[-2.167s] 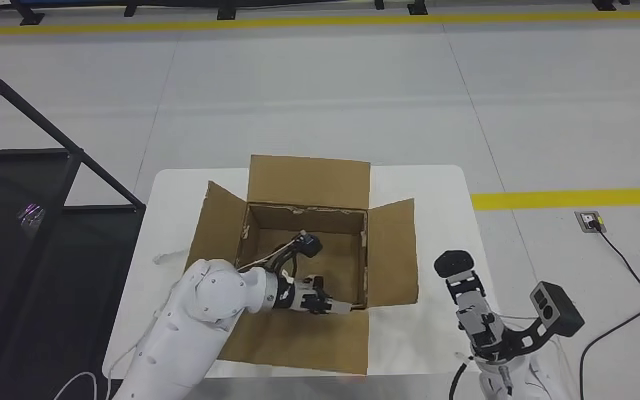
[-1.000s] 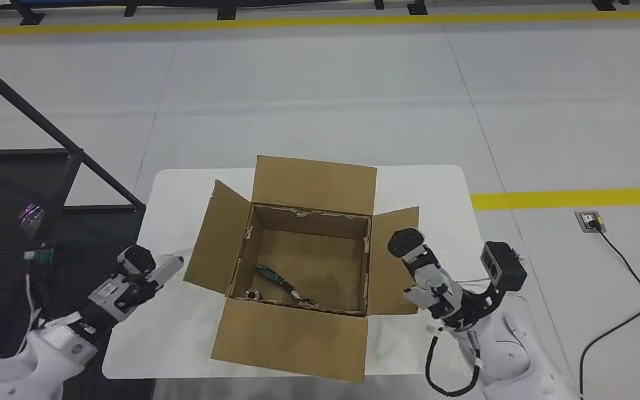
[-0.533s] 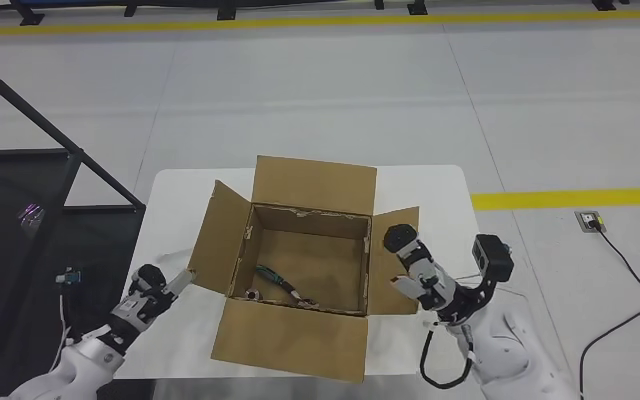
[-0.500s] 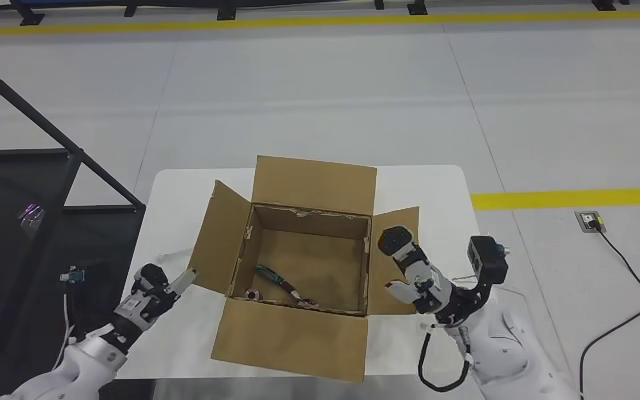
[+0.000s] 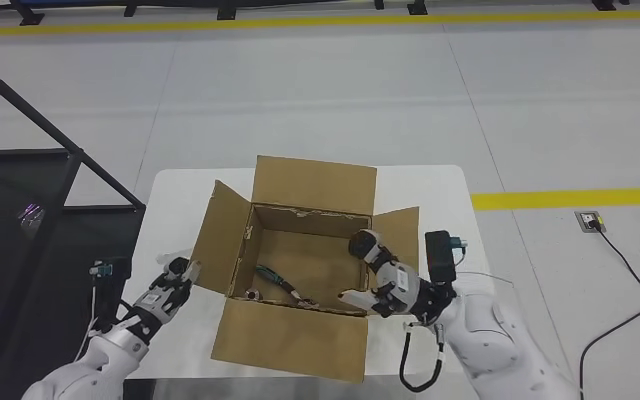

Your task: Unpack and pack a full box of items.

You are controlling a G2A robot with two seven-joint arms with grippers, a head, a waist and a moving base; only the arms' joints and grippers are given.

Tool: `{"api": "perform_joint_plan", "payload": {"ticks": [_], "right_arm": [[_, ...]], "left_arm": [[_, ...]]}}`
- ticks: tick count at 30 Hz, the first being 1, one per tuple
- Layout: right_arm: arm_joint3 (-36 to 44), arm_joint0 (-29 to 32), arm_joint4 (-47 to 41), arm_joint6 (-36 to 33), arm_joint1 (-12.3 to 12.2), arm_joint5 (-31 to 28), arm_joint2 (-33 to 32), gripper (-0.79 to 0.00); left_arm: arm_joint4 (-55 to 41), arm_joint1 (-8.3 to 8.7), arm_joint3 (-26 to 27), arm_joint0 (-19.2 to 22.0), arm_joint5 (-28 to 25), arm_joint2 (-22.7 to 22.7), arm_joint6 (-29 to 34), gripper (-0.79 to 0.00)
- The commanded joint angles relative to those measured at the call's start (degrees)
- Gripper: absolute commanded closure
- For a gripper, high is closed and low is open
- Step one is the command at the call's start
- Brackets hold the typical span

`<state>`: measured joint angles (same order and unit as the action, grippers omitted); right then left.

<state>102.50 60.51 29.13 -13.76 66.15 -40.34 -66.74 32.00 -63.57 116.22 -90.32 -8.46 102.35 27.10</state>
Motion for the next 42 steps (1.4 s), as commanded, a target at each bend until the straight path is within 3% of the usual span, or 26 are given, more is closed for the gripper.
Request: {"api": "perform_joint_plan", "payload": {"ticks": [1,13,21,22,23,24,31,36,42], "right_arm": [[1.07,-0.68,2.18,-1.48,0.15,3.79,0.69,-0.785],[1.63,-9.11,9.35,-12.12,1.68,15.71,7.98,-0.785],[-2.89,-16.23,7.31,-16.75,3.29,20.2,12.11,-0.785],[-3.48,-17.04,6.97,-17.14,3.5,20.65,12.55,-0.785],[-4.03,-17.81,6.64,-17.39,3.7,20.95,12.93,-0.785],[-4.59,-18.46,6.18,-17.58,3.9,21.3,13.27,-0.785],[-5.53,-19.69,5.23,-18.01,4.26,22.5,13.64,-0.785],[-5.53,-19.69,5.23,-18.01,4.26,22.5,13.64,-0.785],[-5.53,-19.69,5.23,-18.01,4.26,22.5,13.64,-0.785]], "left_arm": [[-0.47,-0.02,0.1,-0.51,-0.02,0.12,-0.26,0.0],[-2.68,-0.28,2.31,-4.82,0.08,0.94,-2.75,0.0],[-4.06,-0.55,3.63,-7.78,0.72,1.0,-4.43,0.0],[-4.37,-0.57,3.74,-8.11,0.61,1.16,-4.51,-0.139],[-4.66,-0.58,3.84,-8.43,0.58,1.33,-4.5,-0.363],[-5.11,-0.61,3.96,-8.71,0.69,1.58,-4.7,-0.785],[-10.31,-0.86,5.2,-10.88,0.71,5.84,-7.17,-0.785],[-18.96,-1.02,4.53,-11.04,-3.18,10.08,-8.65,-0.785],[-19.68,-1.01,4.43,-10.93,-3.71,10.3,-8.43,-0.785]]}}
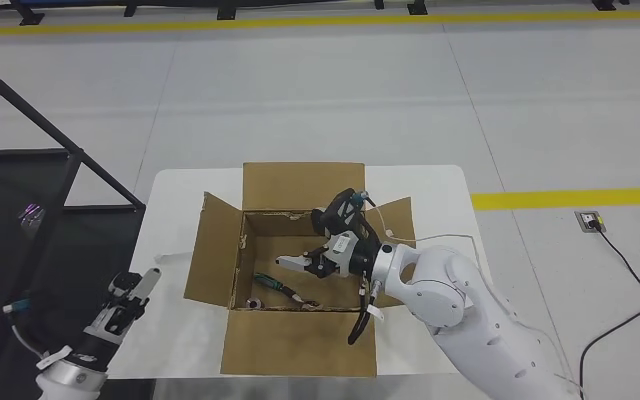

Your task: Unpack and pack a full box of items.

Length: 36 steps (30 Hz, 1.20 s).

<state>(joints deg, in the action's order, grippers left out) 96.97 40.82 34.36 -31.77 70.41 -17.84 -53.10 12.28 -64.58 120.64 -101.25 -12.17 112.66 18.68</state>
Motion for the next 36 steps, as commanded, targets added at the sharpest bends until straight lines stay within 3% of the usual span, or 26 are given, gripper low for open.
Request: {"api": "perform_joint_plan", "payload": {"ticks": [1,12,18,25,30,36], "right_arm": [[0.0,0.0,0.0,0.0,0.0,0.0,0.0,-0.785],[0.18,0.06,1.09,-0.7,0.02,0.89,0.39,-0.785],[-1.53,-8.88,8.26,-13.31,3.07,18.76,9.32,-0.785],[-18.18,-25.53,6.25,-27.85,10.87,26.15,23.56,-0.785],[-32.65,-33.26,0.6,-33.81,18.67,22.76,32.26,-0.785],[-48.98,-37.47,-5.32,-37.12,27.64,16.83,37.53,-0.785]], "left_arm": [[0.03,0.0,0.01,0.0,0.0,0.0,-0.01,-0.785],[-0.02,0.0,0.02,0.02,-0.03,-0.06,0.02,-0.785],[-7.27,0.1,-2.61,2.19,0.49,0.71,3.13,-0.785],[-17.18,0.06,-6.47,4.88,3.99,2.69,3.97,-0.785],[-20.28,0.18,-8.36,6.51,5.91,3.57,5.2,-0.785],[-19.99,0.43,-9.08,8.83,7.71,2.35,7.1,-0.785]]}}
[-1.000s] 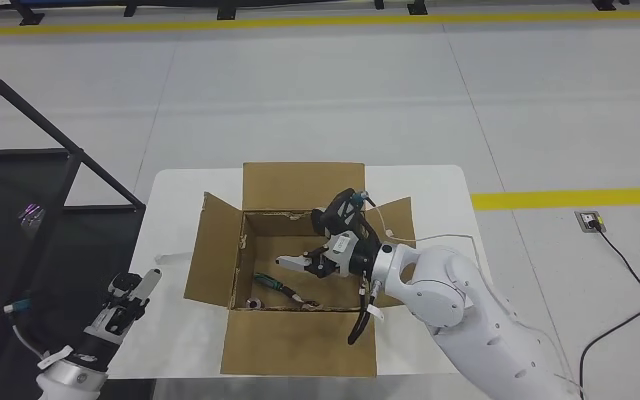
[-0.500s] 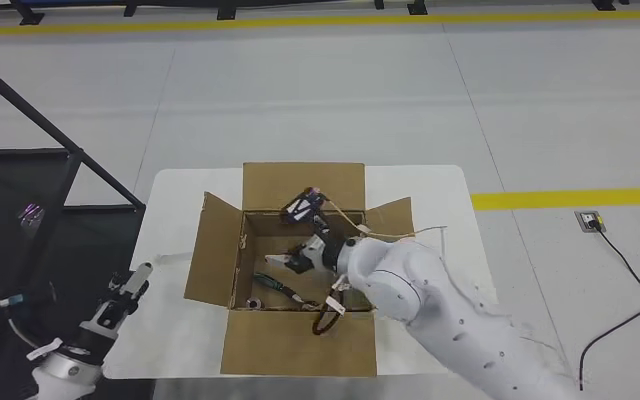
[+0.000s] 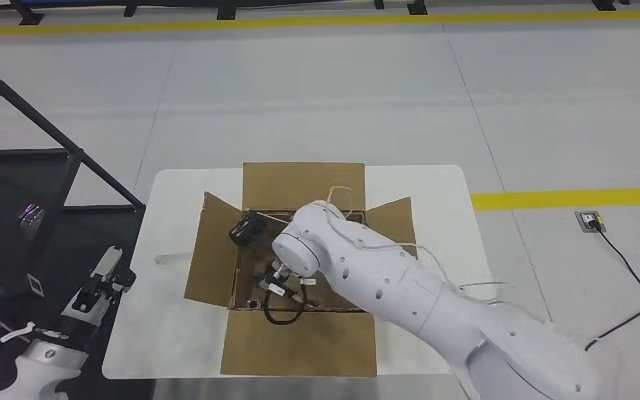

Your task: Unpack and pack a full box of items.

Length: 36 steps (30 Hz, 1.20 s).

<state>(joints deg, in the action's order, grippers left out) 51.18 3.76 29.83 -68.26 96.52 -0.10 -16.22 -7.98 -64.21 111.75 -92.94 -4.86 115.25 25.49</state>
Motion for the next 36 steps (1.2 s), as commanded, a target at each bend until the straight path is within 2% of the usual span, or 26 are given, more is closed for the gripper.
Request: {"api": "perform_joint_plan", "payload": {"ticks": [1,3,11,16,19,21,22,28,36], "right_arm": [[-5.46,-0.91,-1.2,-0.91,2.82,-1.53,1.16,-0.785],[-9.23,-1.68,-1.81,-1.15,4.73,-1.17,1.57,-0.785],[-9.23,-1.68,-1.81,-1.15,4.73,-1.17,1.57,-0.785],[-9.65,-0.05,-0.18,1.68,4.72,-0.9,1.43,-0.785],[-11.22,0.76,0.77,2.78,5.46,0.15,1.54,-0.785],[-13.48,1.1,1.92,2.51,6.36,4.04,1.92,-0.785],[-13.93,1.39,2.13,3.03,6.88,4.01,2.09,-0.785],[-21.01,2.85,2.53,7.33,9.59,0.36,2.3,-0.785],[-28.51,3.75,3.85,9.75,13.42,-4.19,2.87,-0.785]], "left_arm": [[0.9,0.14,-0.35,1.03,0.95,-0.48,0.52,-0.785],[1.21,0.17,-0.37,1.2,1.08,-0.57,0.63,-0.785],[1.37,0.17,-0.37,1.14,1.09,-0.73,0.76,-0.785],[6.54,0.41,0.44,0.98,1.39,-2.62,2.38,-0.785],[8.92,0.47,1.28,0.5,2.41,-3.47,2.41,-0.785],[10.34,0.51,1.73,0.11,3.29,-4.08,2.74,-0.785],[11.13,0.52,1.96,-0.04,3.58,-4.33,2.76,-0.785],[14.71,0.56,2.86,-1.16,4.26,-6.18,2.79,-0.785],[15.92,0.43,3.3,-1.34,6.49,-7.21,0.77,-0.785]]}}
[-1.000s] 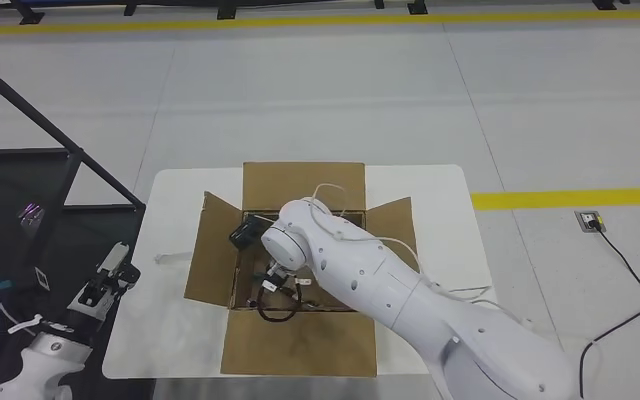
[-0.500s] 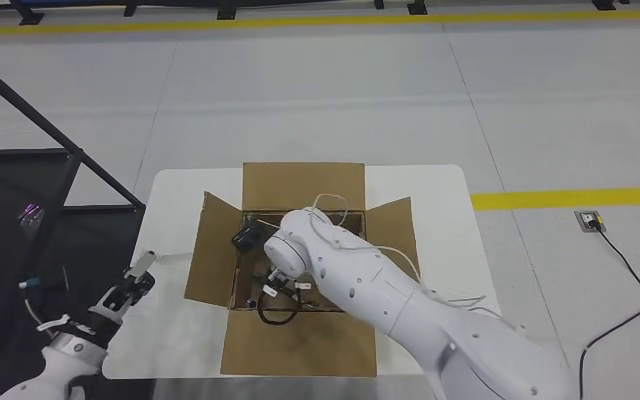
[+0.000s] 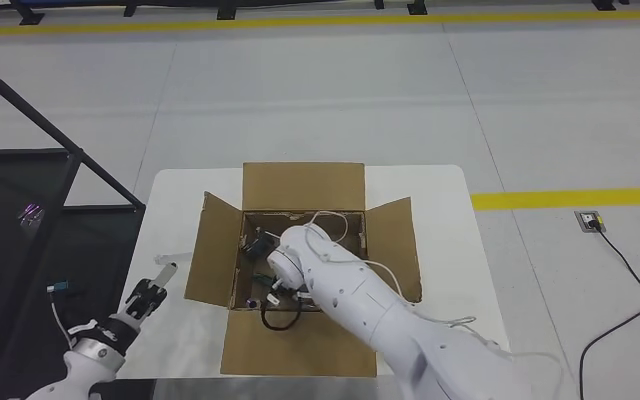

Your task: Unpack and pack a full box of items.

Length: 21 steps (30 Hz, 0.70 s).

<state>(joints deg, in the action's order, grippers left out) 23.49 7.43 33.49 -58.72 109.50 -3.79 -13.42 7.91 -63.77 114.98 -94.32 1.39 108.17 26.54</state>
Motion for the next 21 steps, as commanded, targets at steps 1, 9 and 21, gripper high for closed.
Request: {"api": "perform_joint_plan", "payload": {"ticks": [1,9,21], "right_arm": [[-1.6,0.17,0.36,0.55,0.87,-0.93,0.09,-0.785],[-5.87,0.89,3.2,1.61,4.35,-1.16,0.93,-0.677],[-8.2,2.34,5.63,3.97,6.46,1.99,1.72,-0.382]], "left_arm": [[-0.1,-0.04,0.17,0.06,0.41,-0.24,-0.48,-0.785],[-0.97,-0.21,-0.01,-0.05,0.83,-0.4,-2.1,-0.785],[-2.83,-0.41,-0.31,-0.85,0.08,0.7,-3.69,-0.785]]}}
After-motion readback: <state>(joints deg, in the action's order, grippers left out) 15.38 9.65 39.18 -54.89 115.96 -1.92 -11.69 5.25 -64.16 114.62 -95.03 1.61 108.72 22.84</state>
